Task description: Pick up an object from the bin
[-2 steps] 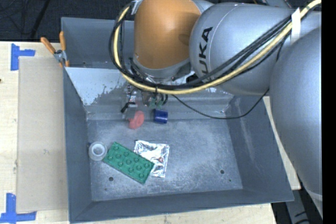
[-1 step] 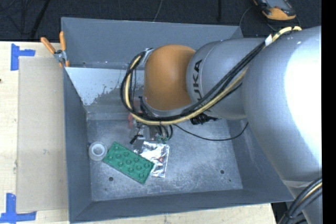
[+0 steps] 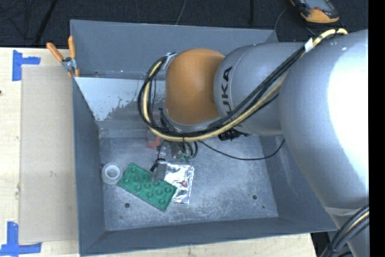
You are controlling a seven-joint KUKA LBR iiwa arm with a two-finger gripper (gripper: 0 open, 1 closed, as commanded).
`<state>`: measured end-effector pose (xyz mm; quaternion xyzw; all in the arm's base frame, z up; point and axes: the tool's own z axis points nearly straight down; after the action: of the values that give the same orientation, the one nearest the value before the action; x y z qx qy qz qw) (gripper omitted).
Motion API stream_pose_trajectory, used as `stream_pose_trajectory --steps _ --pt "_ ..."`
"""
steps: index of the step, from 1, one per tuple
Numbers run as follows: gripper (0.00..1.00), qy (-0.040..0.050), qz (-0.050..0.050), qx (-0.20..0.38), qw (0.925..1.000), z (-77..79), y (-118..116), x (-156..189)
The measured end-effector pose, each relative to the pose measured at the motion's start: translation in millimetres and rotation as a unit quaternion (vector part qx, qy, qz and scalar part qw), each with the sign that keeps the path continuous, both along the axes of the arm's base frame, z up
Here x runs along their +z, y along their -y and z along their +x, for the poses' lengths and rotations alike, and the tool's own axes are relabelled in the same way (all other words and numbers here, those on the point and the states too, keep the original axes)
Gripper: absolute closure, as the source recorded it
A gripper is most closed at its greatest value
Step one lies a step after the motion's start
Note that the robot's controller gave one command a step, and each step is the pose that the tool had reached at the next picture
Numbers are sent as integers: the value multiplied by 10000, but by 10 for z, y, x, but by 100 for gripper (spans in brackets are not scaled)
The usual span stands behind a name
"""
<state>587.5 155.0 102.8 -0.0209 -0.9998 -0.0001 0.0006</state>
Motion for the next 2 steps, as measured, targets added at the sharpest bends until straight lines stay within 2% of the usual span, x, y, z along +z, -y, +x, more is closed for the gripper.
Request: stream_pose_trajectory --steps 1,2 --pt "0 -30 -9 -183 9998 -631 -77 -349" --pt "100 -7 9 -209 9998 -597 -79 -314"
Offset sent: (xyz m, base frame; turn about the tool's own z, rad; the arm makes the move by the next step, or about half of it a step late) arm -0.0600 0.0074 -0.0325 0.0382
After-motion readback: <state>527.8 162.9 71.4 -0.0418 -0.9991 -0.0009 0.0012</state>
